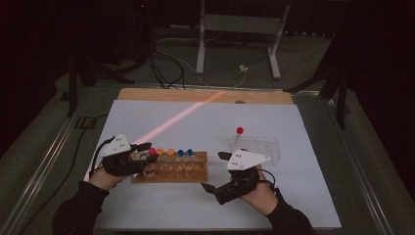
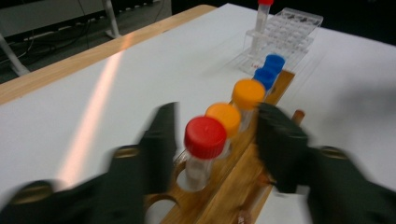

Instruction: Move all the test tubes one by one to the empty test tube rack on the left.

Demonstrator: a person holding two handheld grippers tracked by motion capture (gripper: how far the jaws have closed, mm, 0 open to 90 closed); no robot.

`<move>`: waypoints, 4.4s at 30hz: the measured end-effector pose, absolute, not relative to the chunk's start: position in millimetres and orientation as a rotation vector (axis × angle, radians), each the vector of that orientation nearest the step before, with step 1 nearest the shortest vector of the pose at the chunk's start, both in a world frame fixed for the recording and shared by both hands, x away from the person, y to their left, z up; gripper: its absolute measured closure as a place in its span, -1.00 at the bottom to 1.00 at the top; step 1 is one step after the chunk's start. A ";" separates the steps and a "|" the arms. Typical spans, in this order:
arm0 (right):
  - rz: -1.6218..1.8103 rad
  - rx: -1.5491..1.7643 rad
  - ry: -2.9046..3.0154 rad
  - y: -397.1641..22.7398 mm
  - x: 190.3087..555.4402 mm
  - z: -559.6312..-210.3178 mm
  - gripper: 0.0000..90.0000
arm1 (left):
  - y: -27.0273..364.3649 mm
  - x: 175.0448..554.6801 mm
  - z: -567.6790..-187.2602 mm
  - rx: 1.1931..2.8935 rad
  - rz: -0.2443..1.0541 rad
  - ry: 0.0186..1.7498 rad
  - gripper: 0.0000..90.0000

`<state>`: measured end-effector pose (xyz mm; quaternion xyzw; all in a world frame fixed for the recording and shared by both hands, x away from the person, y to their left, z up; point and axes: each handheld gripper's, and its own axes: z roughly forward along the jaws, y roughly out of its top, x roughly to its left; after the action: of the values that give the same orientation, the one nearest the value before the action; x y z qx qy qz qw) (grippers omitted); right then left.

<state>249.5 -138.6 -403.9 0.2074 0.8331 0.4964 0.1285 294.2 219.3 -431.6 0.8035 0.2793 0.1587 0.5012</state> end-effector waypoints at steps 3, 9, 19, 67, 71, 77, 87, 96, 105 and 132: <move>1.439 0.610 2.401 -143.8 252.6 -401.2 -0.99 | 218.9 290.0 -422.5 1.904 0.369 0.661 -0.29; 1.439 0.677 2.317 -165.0 264.6 -393.0 -0.99 | 213.9 281.4 -407.1 1.858 0.321 0.600 -0.71; 1.359 0.850 2.175 -209.9 301.3 -392.9 -0.99 | 203.3 275.8 -402.0 1.845 0.277 0.535 -0.97; 1.147 1.049 2.149 -212.6 354.5 -415.6 0.67 | 199.3 274.4 -400.9 1.857 0.277 0.523 -0.97; 1.203 1.017 2.114 -216.6 344.3 -400.3 0.67 | 197.1 273.4 -400.7 1.857 0.275 0.522 -0.97; 1.213 0.925 2.150 -207.9 327.7 -391.9 0.67 | 191.5 270.2 -399.7 1.874 0.271 0.504 -0.97; 1.212 0.777 2.304 -182.6 297.1 -393.7 0.67 | 175.0 263.8 -398.7 1.892 0.224 0.464 -0.97; 1.240 0.659 2.433 -159.1 276.5 -398.4 0.67 | 154.7 257.1 -403.8 1.900 0.170 0.444 -0.96; 1.265 0.566 2.532 -133.8 263.8 -407.7 0.67 | 137.1 250.0 -404.7 1.901 0.152 0.408 -0.81; 1.291 0.456 2.618 -103.2 248.6 -414.8 0.67 | 119.7 246.3 -415.0 1.930 0.196 0.343 0.56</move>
<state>248.6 -103.2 -414.8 0.1538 0.8822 0.4350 0.0937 246.3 119.7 -415.0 0.8162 0.1452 0.0827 0.5530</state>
